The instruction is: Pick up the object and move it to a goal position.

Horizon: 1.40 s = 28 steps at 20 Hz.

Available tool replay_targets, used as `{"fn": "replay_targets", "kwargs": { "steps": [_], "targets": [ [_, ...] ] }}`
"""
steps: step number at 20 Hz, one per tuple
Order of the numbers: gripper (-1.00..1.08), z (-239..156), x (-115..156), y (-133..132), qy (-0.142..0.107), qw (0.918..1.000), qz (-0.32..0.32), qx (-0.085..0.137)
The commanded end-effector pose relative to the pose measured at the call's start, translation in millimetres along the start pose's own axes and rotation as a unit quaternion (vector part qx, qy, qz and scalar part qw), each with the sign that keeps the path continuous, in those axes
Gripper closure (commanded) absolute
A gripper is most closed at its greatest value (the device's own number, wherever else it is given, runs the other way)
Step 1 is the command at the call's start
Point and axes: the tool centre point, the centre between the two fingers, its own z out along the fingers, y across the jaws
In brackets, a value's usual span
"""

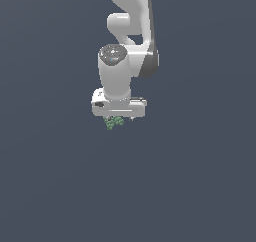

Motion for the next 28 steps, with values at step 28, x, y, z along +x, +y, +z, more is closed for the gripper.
{"fn": "replay_targets", "kwargs": {
  "steps": [28],
  "targets": [
    [-0.92,51.4,-48.0,28.4,0.012,0.9510,0.309,0.004]
  ]
}}
